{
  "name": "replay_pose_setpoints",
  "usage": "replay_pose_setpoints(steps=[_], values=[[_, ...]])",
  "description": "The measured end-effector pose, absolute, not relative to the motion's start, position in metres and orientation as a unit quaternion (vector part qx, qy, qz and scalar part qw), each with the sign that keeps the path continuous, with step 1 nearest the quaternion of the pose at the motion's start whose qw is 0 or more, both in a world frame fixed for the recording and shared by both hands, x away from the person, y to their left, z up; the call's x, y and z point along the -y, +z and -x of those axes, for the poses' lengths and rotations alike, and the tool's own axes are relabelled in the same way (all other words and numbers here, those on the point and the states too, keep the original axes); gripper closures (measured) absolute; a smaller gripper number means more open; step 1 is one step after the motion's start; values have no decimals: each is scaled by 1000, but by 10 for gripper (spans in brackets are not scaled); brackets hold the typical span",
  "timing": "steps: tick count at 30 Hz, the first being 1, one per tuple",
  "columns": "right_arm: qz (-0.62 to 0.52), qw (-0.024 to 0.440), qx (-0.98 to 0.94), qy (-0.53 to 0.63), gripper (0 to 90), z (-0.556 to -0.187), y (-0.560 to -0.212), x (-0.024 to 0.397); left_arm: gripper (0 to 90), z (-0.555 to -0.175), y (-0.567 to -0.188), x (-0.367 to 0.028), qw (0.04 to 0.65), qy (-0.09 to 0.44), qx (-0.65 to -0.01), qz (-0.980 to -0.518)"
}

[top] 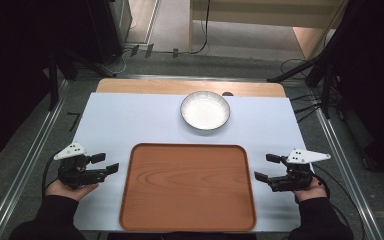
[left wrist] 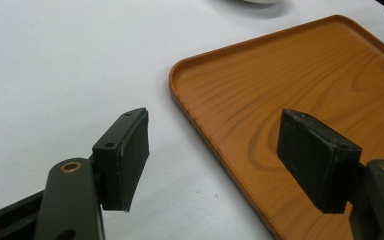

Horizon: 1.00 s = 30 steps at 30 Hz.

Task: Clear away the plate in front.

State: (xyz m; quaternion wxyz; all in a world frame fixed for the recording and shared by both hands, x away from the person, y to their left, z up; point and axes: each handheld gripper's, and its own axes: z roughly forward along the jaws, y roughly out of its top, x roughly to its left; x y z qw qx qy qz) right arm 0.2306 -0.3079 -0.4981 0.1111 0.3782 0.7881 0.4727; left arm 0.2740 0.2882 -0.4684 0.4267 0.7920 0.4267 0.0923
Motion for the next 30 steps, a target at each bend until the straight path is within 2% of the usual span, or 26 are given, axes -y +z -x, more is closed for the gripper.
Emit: replay_pose_setpoints(steps=[13, 30], values=[[-376, 102, -796, 464, 176, -227, -498, 303, 298, -279, -469, -286, 423, 80, -448, -783], [-376, 99, -794, 467, 177, -222, -497, 302, 302, -297, -467, -263, 409, 59, -467, -781]])
